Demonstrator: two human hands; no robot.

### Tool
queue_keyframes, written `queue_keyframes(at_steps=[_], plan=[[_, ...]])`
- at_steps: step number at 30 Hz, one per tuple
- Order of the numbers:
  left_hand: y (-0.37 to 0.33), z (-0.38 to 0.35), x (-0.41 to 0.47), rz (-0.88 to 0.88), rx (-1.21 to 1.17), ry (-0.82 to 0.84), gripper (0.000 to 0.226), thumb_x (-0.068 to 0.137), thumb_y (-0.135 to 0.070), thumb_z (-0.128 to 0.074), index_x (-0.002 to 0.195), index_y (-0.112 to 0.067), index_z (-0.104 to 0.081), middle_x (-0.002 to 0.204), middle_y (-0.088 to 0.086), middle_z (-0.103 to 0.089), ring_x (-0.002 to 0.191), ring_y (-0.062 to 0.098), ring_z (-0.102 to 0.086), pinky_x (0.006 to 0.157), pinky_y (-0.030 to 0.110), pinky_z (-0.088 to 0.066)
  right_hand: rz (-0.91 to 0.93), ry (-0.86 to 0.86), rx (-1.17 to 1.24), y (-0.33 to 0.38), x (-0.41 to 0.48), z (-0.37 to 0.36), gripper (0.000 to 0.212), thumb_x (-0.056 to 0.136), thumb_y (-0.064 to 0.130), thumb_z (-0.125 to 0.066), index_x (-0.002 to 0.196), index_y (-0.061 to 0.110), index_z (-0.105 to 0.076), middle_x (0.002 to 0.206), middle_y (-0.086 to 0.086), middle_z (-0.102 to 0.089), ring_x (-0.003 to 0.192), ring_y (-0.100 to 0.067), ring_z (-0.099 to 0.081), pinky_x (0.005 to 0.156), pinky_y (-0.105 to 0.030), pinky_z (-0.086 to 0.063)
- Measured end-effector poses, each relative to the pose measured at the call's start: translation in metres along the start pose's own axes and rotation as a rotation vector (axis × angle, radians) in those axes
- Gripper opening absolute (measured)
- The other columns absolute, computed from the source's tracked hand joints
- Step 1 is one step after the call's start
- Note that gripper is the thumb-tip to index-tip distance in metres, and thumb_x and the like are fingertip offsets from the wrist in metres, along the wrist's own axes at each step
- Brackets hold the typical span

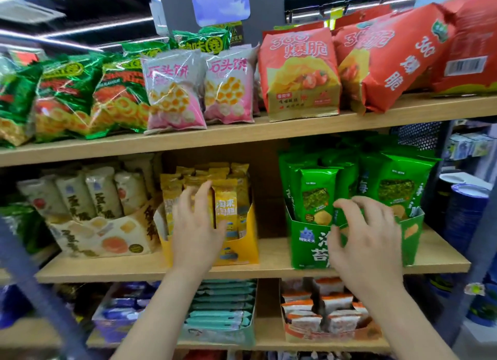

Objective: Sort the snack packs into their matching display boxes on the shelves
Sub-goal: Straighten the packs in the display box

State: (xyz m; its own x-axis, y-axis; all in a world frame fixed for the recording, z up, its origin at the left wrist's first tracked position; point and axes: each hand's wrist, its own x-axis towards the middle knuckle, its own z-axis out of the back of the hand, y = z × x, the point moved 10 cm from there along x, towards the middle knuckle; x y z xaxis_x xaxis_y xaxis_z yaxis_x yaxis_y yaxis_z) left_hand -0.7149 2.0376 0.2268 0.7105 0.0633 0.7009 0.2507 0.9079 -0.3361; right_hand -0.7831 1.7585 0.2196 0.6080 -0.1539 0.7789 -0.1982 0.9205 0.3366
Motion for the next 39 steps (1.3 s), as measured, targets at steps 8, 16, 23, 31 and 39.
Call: queue_keyframes(at_steps=[8, 16, 23, 31, 39], plan=[[0.039, -0.022, 0.058, 0.062, 0.251, 0.585, 0.06, 0.08, -0.045, -0.076, 0.126, -0.013, -0.054, 0.128, 0.009, -0.058, 0.12, 0.03, -0.05, 0.097, 0.038, -0.045, 0.096, 0.541, 0.323, 0.141, 0.055, -0.103, 0.07, 0.091, 0.038, -0.062, 0.151, 0.031, -0.025, 0.139, -0.003, -0.045, 0.129, -0.024, -0.041, 0.103, -0.041, -0.044], [0.052, -0.027, 0.062, 0.044, 0.102, 0.578, 0.067, 0.077, -0.032, -0.078, 0.133, -0.014, -0.047, 0.111, 0.004, -0.061, 0.111, 0.028, -0.055, 0.085, 0.035, -0.05, -0.246, 0.62, 0.173, 0.127, 0.059, -0.158, 0.036, 0.081, 0.047, -0.068, 0.096, 0.015, -0.059, 0.089, -0.002, -0.065, 0.091, -0.028, -0.064, 0.085, -0.04, -0.054], [0.051, -0.021, 0.054, 0.174, 0.115, 0.445, 0.032, 0.084, -0.038, -0.064, 0.082, -0.013, -0.043, 0.087, 0.004, -0.043, 0.105, 0.037, -0.046, 0.082, 0.04, -0.043, -0.426, 0.449, 0.446, 0.11, 0.056, -0.17, 0.048, 0.078, 0.027, -0.072, 0.117, 0.015, -0.048, 0.077, -0.003, -0.065, 0.074, -0.025, -0.066, 0.069, -0.039, -0.059], [0.053, -0.028, 0.057, 0.117, 0.118, 0.462, 0.054, 0.088, -0.033, -0.069, 0.137, -0.019, -0.048, 0.122, 0.009, -0.058, 0.116, 0.034, -0.052, 0.09, 0.037, -0.045, -0.483, 0.392, 0.634, 0.094, 0.042, -0.179, 0.109, 0.068, 0.037, -0.083, 0.152, 0.036, -0.014, 0.116, -0.001, -0.065, 0.108, -0.024, -0.063, 0.091, -0.045, -0.055], [0.059, -0.022, 0.051, -0.052, 0.318, 0.385, 0.063, 0.092, -0.041, -0.061, 0.146, -0.021, -0.035, 0.142, 0.011, -0.046, 0.125, 0.037, -0.042, 0.104, 0.044, -0.039, -0.423, 0.319, 0.471, 0.094, 0.044, -0.168, 0.099, 0.081, 0.03, -0.076, 0.154, 0.031, -0.009, 0.116, -0.006, -0.065, 0.106, -0.028, -0.064, 0.094, -0.048, -0.053]])
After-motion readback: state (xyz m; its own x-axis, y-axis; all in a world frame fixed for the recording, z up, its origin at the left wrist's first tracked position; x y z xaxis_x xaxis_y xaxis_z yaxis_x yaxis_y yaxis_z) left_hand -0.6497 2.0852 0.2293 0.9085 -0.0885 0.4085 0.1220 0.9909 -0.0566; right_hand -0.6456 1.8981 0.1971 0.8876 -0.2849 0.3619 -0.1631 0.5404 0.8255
